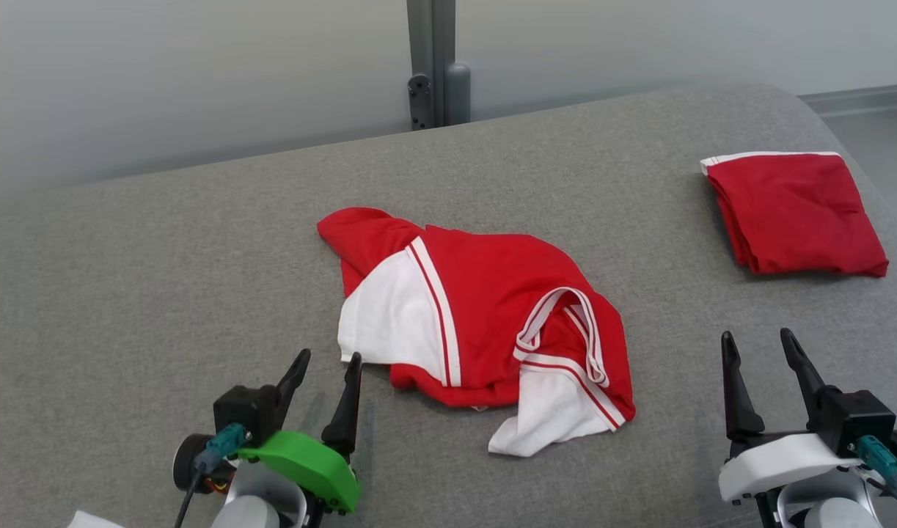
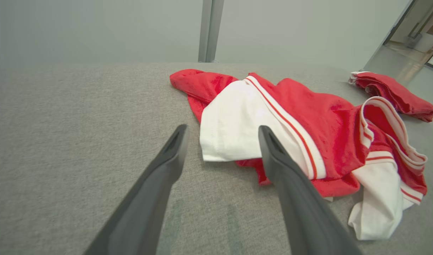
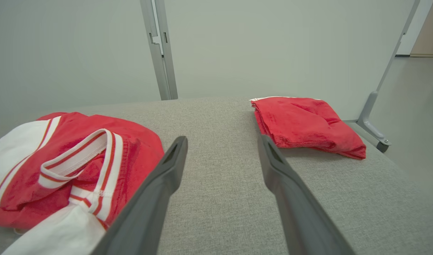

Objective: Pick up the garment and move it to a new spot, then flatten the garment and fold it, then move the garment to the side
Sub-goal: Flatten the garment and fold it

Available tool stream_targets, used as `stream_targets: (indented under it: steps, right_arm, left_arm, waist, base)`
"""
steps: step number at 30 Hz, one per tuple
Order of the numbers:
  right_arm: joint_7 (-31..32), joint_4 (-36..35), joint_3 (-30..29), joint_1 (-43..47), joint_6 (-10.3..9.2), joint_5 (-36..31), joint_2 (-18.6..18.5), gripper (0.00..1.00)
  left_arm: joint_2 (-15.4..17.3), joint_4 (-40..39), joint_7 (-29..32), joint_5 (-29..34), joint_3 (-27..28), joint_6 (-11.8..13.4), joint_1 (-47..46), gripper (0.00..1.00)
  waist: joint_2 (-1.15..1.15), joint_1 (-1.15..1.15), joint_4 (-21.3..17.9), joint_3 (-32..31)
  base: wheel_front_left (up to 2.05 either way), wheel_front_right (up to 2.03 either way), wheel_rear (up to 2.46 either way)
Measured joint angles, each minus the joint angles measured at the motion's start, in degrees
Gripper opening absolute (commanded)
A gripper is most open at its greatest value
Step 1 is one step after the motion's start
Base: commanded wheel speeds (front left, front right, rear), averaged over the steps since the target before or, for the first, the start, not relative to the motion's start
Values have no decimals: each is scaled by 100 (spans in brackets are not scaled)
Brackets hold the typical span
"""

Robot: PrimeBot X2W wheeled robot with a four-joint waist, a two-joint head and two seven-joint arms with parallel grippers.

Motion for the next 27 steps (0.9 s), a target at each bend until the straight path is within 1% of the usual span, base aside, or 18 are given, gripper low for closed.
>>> stream_targets:
  steps: [3,5,6,8,11,15,18,23,24,25,26,27]
  right_arm:
    - [1,7,-40,-79,0,7,0,100]
    - [1,15,-60,-92,0,7,0,100]
    - [1,24,-70,-93,0,7,-1,100]
    - [1,42,-69,-112,0,8,-2,100]
    - [0,52,-65,-177,0,24,0,100]
    - [1,59,-65,-201,0,49,-1,100]
    - [1,68,-44,-213,0,64,-1,100]
    - [0,81,-3,-243,0,92,0,100]
    - [1,81,-3,-252,0,101,0,100]
    - [1,82,-3,-258,0,103,0,100]
    - [0,86,-3,-262,0,104,0,100]
    - [0,90,-4,-265,0,104,-1,100]
  left_arm:
    - [-2,450,99,-250,-92,-5,-411,100]
    - [-2,687,212,-728,-146,-5,-609,100]
    - [-3,809,245,-837,-181,-5,-691,100]
    - [11,1071,302,-856,-185,-8,-867,100]
    - [51,1439,450,-1067,-146,-8,-1034,100]
    - [183,1795,458,-1105,-112,-8,-1248,100]
    - [215,2036,428,-1200,-26,2,-1344,100]
    - [253,2332,477,-1200,-114,8,-1491,100]
    - [252,2383,482,-1204,-142,7,-1497,70]
    - [247,2415,482,-1210,-183,5,-1514,35]
    - [241,2431,482,-1211,-231,4,-1525,13]
    - [244,2448,481,-1243,-280,4,-1528,0]
  waist:
    - [0,0,-147,149]
    - [0,0,-257,248]
    - [0,0,-307,291]
    - [0,0,-404,374]
    - [0,0,-538,479]
    - [0,0,-658,580]
    - [0,0,-697,619]
    - [0,0,-690,656]
    - [0,0,-685,662]
    - [0,0,-682,666]
    - [0,0,-679,669]
    - [0,0,-673,671]
  base:
    - [0,0,0]
    - [0,0,0]
    - [0,0,0]
    - [0,0,0]
    - [0,0,0]
    - [0,0,0]
    - [0,0,0]
    - [0,0,0]
    - [0,0,0]
    - [0,0,0]
    - [0,0,0]
    - [0,0,0]
